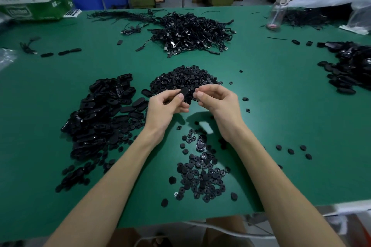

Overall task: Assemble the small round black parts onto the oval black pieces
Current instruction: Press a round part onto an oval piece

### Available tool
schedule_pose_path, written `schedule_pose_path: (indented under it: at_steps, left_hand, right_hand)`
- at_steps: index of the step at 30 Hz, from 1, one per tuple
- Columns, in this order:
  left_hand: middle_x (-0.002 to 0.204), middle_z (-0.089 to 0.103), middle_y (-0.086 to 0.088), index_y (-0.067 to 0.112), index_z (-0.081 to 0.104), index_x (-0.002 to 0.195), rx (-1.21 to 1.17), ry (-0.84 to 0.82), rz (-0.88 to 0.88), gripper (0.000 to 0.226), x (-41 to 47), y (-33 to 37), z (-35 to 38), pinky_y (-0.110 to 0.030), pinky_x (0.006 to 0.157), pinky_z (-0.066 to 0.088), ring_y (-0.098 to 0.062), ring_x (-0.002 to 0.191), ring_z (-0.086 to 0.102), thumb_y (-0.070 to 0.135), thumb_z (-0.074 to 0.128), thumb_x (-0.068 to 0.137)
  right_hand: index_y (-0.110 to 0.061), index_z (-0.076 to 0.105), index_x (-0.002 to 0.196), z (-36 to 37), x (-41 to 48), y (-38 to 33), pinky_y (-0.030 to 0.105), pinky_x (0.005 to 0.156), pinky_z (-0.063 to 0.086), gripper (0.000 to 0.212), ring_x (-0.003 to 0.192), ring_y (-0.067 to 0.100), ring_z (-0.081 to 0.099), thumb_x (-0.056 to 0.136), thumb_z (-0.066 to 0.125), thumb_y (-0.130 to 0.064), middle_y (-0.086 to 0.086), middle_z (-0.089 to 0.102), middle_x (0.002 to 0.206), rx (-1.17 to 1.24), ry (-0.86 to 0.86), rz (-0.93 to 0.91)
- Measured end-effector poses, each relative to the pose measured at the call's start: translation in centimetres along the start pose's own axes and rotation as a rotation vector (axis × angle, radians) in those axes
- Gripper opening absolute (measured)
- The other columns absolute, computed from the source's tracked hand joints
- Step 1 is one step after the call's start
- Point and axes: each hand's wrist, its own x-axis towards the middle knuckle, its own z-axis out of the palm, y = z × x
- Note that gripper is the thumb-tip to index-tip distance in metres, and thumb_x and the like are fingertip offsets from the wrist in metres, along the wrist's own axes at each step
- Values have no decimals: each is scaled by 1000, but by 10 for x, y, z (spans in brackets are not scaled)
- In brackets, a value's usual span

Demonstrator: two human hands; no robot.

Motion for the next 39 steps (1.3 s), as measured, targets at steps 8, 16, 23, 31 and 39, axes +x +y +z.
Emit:
schedule_pose_path:
  at_steps: [8, 16, 23, 31, 39]
  left_hand:
    - [91, 79, -15, 1, 66, 121, -46, -37, 1, 23, -1, 2, 2, -27, 76, 62, -29, 87, 79, 3, 68, 98]
    - [91, 78, -14, -1, 68, 114, -78, -30, -1, 18, -2, 4, 2, -28, 74, 62, -31, 87, 79, 1, 70, 96]
    - [92, 74, -17, -4, 66, 117, -41, -7, 38, 24, -3, 3, 4, -30, 68, 63, -30, 86, 79, 2, 72, 94]
    - [89, 78, -8, 4, 68, 114, -43, 13, 31, 18, -3, 4, 2, -29, 66, 62, -29, 81, 79, 7, 72, 96]
    - [82, 78, -8, 2, 68, 116, -62, 42, 2, 20, -1, 3, 1, -28, 67, 61, -25, 76, 77, 8, 71, 97]
  right_hand:
    - [-10, 74, 104, 1, 1, 5, 24, 72, 57, 20, 85, 17, 73, 86, 81, -6, 8, 78, 96, -78, -19, -10]
    - [-11, 74, 107, 0, 2, 7, 19, 69, 54, 23, 87, 12, 73, 85, 82, -5, 3, 79, 97, -62, -11, 16]
    - [-13, 71, 113, 1, 3, 8, 19, 69, 53, 33, 82, 7, 70, 83, 83, -5, -3, 77, 91, -49, 13, 2]
    - [-14, 74, 117, 3, 0, 6, 26, 76, 54, 31, 92, 12, 70, 88, 78, -4, 5, 78, 105, 6, -101, -25]
    - [-10, 76, 115, 5, -2, 6, 26, 76, 54, 28, 84, 12, 67, 88, 76, -1, 4, 76, 99, 70, -194, -17]
